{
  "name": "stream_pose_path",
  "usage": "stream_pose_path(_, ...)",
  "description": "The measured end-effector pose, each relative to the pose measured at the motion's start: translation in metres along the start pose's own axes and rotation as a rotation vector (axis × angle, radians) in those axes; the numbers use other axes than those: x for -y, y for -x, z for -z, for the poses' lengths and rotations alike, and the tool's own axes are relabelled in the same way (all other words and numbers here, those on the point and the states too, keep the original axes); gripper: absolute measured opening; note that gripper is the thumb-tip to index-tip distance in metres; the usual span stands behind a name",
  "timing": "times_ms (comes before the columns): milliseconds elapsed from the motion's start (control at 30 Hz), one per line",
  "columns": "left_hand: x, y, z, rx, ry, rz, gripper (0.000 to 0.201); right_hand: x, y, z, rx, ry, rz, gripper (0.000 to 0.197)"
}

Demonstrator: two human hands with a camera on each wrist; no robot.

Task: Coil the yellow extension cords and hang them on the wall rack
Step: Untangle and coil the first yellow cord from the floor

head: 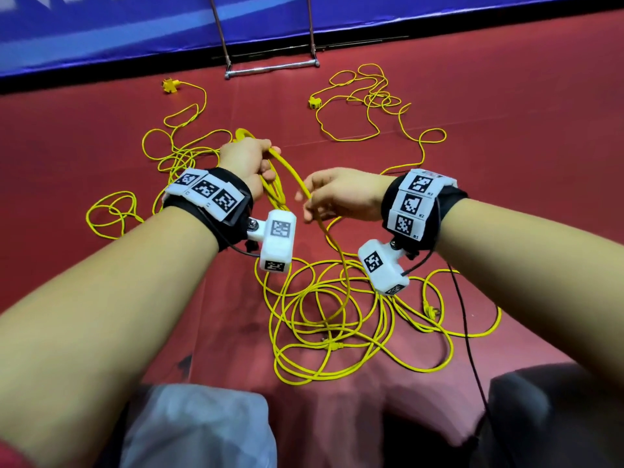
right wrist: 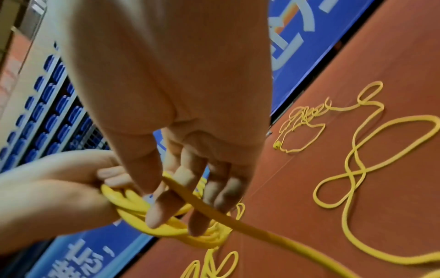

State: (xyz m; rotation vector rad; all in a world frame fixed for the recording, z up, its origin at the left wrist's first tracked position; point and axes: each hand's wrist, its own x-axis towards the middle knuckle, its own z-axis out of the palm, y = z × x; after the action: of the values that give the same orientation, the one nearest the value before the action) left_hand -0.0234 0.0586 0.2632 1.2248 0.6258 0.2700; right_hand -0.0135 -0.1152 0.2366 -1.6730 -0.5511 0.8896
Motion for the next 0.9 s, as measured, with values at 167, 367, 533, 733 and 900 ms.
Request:
stream_pose_path(167, -0.009, -0.005, 0.014, -0.044, 0.069, -0.012, 0.016, -0.031, 0.002, 0.021, 0.097, 0.643, -0.107, 0.014)
stream_pose_path(367, -0.011, -0.008, 0.03, 0.017, -0.025, 0.03, 0.018, -0.045, 0.0, 0.035, -0.021, 0.382, -0.206, 0.023)
stream_pose_path(533, -0.006, -0.014, 0.036, 0.012, -0.162, 0.08, 0.02, -0.03, -0.002, 0.035, -0.258, 0.174, -0.138, 0.025)
stream_pose_path(733, -0.001, -0.01, 0.031, 0.071, -0.165, 0.111, 0.028, -0.021, -0.003, 0.023, -0.254, 0.096, -0.089, 0.028)
stream_pose_path(900, -0.001, -0.002, 0.02, 0.156, -0.206, 0.14, 0.028, -0.01, 0.0, 0.012, -0.228, 0.096, -0.028, 0.031)
